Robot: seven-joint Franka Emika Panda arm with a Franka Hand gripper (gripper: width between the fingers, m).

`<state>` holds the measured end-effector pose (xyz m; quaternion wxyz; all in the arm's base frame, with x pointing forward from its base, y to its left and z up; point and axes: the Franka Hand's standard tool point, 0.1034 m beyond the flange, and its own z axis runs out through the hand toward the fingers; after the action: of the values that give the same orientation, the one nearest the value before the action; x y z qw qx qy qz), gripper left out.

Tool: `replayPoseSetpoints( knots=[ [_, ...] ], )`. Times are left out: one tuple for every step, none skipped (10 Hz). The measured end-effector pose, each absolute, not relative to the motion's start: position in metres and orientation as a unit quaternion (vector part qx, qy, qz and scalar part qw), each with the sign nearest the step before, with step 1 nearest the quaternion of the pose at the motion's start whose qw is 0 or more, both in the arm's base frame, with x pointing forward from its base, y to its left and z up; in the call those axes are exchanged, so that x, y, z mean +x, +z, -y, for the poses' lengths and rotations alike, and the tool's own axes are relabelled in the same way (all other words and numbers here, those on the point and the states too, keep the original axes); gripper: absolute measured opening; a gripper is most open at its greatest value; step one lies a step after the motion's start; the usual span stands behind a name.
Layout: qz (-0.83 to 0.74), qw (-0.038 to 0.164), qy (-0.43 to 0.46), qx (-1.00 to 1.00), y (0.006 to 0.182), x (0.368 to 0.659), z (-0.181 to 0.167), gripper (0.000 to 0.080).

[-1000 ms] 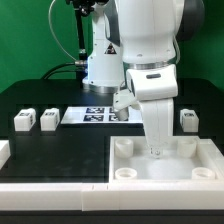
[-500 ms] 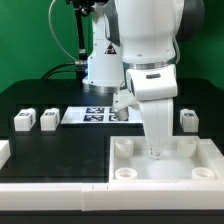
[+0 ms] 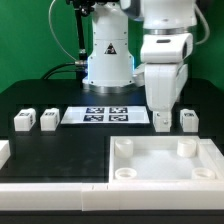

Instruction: Assemble one leg

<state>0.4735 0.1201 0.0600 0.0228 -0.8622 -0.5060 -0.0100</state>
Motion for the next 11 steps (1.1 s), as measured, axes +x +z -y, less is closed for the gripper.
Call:
replayPoseSetpoints(
  knots=[
    [0.408,0.024,-0.011,-0.913,0.062,0.468,-0.140,0.0649],
    [0.325,0.025,-0.008,-0.945,0.063,0.461,-0.161,0.0649],
    [0.297,0.028,-0.011,-0.954,0.063,0.460,-0.167,0.0649],
    [0.236,0.034,-0.008,-0.971,0.063,0.460,-0.167,0.0649],
    [0.180,0.039,-0.006,-0.983,0.063,0.460,-0.168,0.0649],
    [0.135,0.043,-0.003,-0.990,0.063,0.459,-0.170,0.0649],
    [0.106,0.045,-0.001,-0.993,0.062,0.458,-0.171,0.0649],
    [0.036,0.049,0.007,-0.998,0.057,0.448,-0.171,0.0649],
    [0.046,0.047,0.011,-0.998,0.052,0.438,-0.165,0.0649],
    [0.065,0.047,0.012,-0.997,0.051,0.440,-0.155,0.0649],
    [0.061,0.050,-0.002,-0.997,0.049,0.440,-0.153,0.0649]
  ],
)
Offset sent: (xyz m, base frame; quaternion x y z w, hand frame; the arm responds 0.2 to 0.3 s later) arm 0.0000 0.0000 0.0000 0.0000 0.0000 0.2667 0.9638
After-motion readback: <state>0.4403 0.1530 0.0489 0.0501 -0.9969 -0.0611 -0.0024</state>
